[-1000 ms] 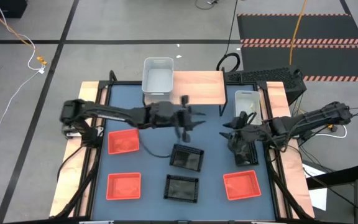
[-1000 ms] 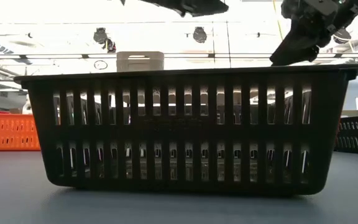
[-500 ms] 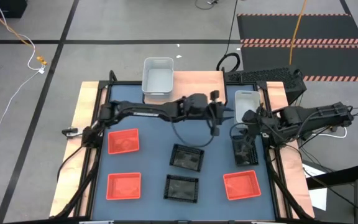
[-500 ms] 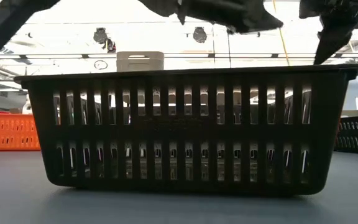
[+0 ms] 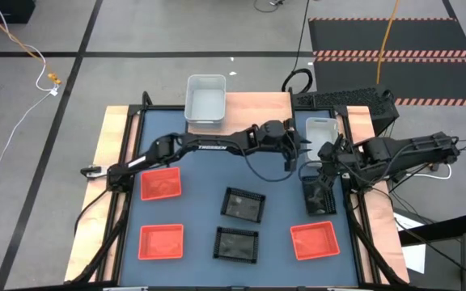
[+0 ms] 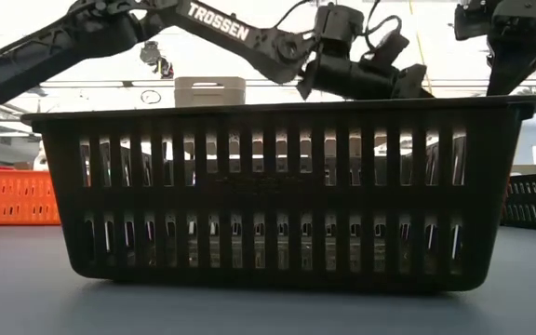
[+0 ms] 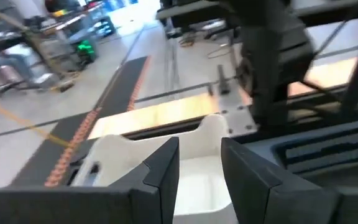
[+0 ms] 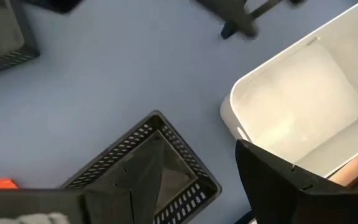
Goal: Stack baskets on shelf by color
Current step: Stack the gray bin on top of the other gray bins on the shelf
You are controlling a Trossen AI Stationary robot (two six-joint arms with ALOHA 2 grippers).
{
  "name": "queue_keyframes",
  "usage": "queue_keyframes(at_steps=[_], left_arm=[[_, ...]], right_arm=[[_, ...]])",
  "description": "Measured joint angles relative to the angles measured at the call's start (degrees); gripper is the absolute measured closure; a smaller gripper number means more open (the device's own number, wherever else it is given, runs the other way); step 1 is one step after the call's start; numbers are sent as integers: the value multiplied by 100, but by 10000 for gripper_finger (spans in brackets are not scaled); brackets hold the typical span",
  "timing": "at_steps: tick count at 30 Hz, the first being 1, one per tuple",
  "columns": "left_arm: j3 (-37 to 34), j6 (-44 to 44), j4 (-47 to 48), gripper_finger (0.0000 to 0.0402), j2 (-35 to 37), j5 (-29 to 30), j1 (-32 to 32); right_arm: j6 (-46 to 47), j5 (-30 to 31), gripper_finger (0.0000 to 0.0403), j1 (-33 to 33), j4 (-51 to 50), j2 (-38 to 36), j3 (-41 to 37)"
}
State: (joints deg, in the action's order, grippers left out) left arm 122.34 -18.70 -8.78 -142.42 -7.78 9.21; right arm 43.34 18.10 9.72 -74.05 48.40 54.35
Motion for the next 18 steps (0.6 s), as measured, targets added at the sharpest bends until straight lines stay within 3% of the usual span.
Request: queue_keyframes(at_steps=[3, 7, 15, 18], left_arm=[[11, 188, -243, 279, -173, -340, -31], [10, 125, -142, 279, -299, -373, -99], [11, -178, 137, 279, -276, -270, -176], [0, -70, 974, 279, -62, -224, -246]], right_arm=[[77, 430, 206, 0, 3, -17, 0], [98, 885, 206, -2, -221, 3, 0], [343, 440, 206, -2, -1079, 77, -176], [193, 431, 206, -27, -926, 79, -598]])
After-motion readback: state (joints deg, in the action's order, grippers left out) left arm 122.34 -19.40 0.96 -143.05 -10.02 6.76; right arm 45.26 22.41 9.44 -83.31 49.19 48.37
